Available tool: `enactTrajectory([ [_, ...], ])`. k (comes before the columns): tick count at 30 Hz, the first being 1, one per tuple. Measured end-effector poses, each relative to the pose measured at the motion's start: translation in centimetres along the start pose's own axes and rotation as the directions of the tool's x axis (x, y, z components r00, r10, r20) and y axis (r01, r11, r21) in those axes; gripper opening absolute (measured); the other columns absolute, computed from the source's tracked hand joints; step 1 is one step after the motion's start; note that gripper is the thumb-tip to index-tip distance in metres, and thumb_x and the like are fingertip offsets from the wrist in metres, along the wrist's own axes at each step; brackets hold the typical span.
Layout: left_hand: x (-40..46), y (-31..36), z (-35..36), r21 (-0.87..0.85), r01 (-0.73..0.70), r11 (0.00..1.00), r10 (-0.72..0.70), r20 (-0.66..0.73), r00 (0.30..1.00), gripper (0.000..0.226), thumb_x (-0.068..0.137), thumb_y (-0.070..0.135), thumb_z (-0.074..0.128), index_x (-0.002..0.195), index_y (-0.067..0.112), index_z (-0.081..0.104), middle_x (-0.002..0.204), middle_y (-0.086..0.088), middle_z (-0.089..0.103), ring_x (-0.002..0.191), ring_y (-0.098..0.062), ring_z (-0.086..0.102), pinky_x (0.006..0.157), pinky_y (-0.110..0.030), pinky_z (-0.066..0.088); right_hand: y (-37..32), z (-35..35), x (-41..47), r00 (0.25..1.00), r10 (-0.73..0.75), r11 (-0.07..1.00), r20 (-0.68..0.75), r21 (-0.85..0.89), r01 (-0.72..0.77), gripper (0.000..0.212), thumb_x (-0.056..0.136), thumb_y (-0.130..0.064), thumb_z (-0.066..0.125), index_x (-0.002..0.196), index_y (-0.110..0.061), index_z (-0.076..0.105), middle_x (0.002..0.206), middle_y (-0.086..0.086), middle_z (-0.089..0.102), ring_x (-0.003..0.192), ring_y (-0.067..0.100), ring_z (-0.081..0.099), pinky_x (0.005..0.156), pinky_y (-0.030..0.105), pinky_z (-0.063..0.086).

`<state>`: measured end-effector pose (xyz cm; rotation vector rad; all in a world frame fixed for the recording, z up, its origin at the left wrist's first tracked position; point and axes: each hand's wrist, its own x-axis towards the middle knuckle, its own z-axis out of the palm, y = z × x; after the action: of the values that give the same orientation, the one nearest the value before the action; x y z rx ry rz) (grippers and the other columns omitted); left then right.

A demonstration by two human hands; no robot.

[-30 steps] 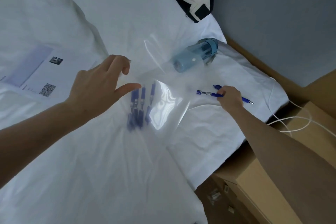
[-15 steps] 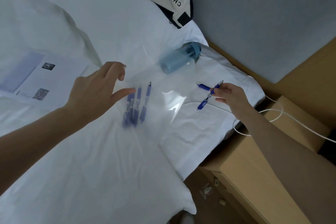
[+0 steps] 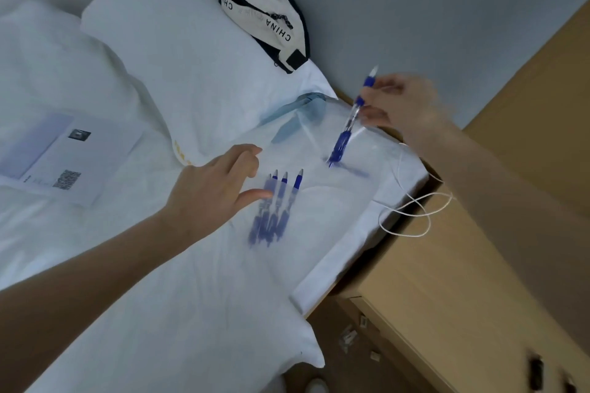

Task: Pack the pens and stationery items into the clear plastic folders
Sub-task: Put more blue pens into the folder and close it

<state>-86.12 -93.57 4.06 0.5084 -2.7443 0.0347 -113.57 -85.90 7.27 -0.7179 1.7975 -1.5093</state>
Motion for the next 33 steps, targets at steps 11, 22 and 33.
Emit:
enactTrajectory([
  [11, -0.8, 1.9, 1.0, 0.049, -0.093, 0.994, 0.092, 0.015, 0.996, 0.043, 0.076, 0.047, 0.066, 0.079, 0.006, 0.054, 0.091, -0.01, 0.07, 0.041, -0.017, 0.055, 0.044, -0.01, 0.021, 10.3, 5.3, -2.4, 0.801, 0.597, 0.727, 0.039, -0.449, -0.52, 0.017, 0.085, 0.0, 0.066, 0.072, 0.004, 0.056, 0.052, 0.013, 0.062, 0.037, 0.016, 0.059, 0.047, 0.026, 0.055],
  [22, -2.4, 1.9, 0.5, 0.013, -0.087, 0.996, 0.086, 0.057, 0.995, 0.04, 0.079, 0.047, 0.058, 0.081, 0.009, 0.048, 0.092, -0.009, 0.071, 0.044, -0.019, 0.057, 0.053, -0.006, 0.006, 9.5, 6.2, -2.1, 0.742, 0.663, 0.71, 0.097, -0.396, -0.582, 0.013, 0.094, 0.0, 0.053, 0.097, 0.013, 0.055, 0.09, 0.02, 0.063, 0.078, 0.028, 0.065, 0.083, 0.034, 0.054],
  [33, -1.6, -1.2, 1.8, -0.002, 0.08, 0.997, -0.08, 0.044, 0.996, 0.053, 0.085, 0.055, 0.049, 0.092, 0.004, 0.058, 0.075, -0.001, 0.06, 0.043, -0.014, 0.045, 0.05, -0.006, 0.012, 8.3, -1.2, 4.1, 0.918, 0.372, 0.912, -0.14, 0.238, -0.334, 0.016, 0.092, 0.0, 0.056, 0.078, -0.008, 0.056, 0.055, 0.004, 0.063, 0.052, 0.011, 0.062, 0.052, 0.021, 0.054],
])
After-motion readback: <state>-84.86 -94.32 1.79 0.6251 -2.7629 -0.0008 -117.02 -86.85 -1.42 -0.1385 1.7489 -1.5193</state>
